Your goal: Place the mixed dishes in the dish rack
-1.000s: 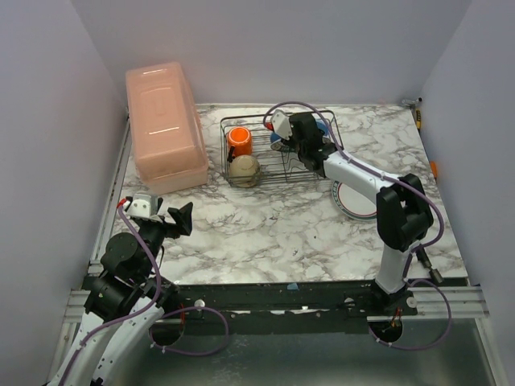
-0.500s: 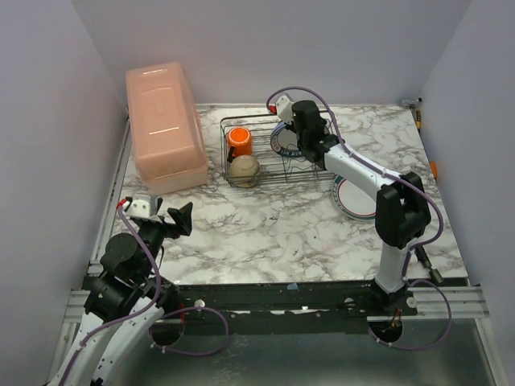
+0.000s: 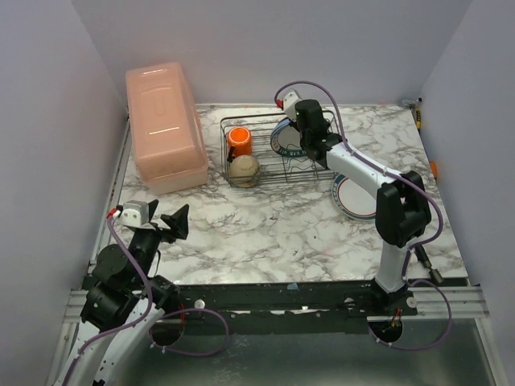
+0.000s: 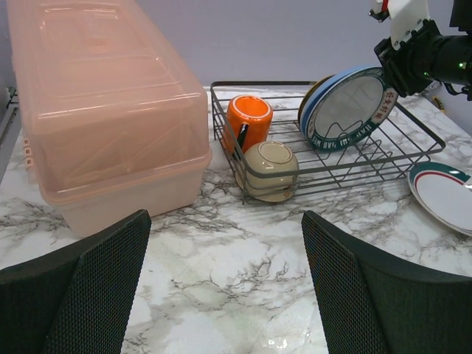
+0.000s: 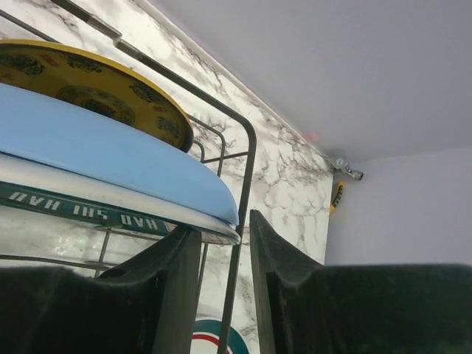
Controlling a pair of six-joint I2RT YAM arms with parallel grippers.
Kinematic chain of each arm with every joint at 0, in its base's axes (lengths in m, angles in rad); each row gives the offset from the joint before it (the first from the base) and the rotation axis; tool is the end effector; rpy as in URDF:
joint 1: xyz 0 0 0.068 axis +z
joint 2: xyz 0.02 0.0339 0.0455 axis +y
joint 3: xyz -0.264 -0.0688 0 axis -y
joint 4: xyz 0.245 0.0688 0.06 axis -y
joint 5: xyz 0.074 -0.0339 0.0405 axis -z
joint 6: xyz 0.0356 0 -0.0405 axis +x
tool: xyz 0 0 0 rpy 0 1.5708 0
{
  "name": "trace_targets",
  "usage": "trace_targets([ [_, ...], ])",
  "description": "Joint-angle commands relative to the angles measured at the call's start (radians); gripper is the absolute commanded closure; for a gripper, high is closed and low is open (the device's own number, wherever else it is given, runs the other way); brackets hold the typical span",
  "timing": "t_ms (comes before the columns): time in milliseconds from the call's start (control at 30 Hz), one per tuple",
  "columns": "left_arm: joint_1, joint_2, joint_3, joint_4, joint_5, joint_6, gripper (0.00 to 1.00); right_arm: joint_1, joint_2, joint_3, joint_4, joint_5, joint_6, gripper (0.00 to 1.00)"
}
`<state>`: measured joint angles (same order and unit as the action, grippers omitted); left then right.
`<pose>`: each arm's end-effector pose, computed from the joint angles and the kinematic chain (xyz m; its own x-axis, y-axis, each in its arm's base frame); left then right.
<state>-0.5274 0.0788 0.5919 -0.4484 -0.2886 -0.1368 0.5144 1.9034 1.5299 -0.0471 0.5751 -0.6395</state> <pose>0.0472 -0.0158 0.3138 0.0230 -0.1647 -0.9861 0.2425 0.9578 -0.1543 0.4022 0.2050 0.2871 -0.2968 -0.7430 -0.5999 -0.1966 0.6623 -0.7230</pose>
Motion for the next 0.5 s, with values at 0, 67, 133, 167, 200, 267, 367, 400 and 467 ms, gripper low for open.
trace_targets([
  [0,-0.02,-0.032,-0.008,0.019,0.01,0.003,0.16,-0.032,-0.019,-0.012,0.0,0.055,0.076,0.6],
  [67,-0.026,-0.046,-0.01,0.019,-0.001,0.003,0.16,-0.034,-0.034,-0.032,0.001,0.066,0.092,0.44],
  [133,-0.03,-0.06,-0.013,0.023,-0.007,0.002,0.16,-0.033,-0.075,-0.068,0.004,0.022,0.124,0.21],
  [167,-0.034,-0.067,-0.015,0.024,-0.008,0.003,0.16,-0.034,-0.097,-0.091,0.005,0.003,0.153,0.13],
  [200,-0.037,-0.072,-0.016,0.026,-0.009,0.003,0.16,-0.033,-0.124,-0.105,0.005,-0.004,0.187,0.05],
  [267,-0.044,-0.075,-0.018,0.027,-0.011,0.002,0.16,-0.033,-0.169,-0.133,-0.014,-0.028,0.237,0.0],
  [367,-0.054,-0.076,-0.02,0.029,-0.016,0.005,0.16,-0.033,-0.252,-0.204,-0.03,-0.063,0.308,0.0],
  [400,-0.056,-0.076,-0.018,0.029,-0.015,0.005,0.16,-0.033,-0.28,-0.234,-0.032,-0.072,0.336,0.0],
  [467,-0.06,-0.076,-0.019,0.029,-0.017,0.006,0.16,-0.033,-0.348,-0.303,-0.034,-0.087,0.389,0.0],
])
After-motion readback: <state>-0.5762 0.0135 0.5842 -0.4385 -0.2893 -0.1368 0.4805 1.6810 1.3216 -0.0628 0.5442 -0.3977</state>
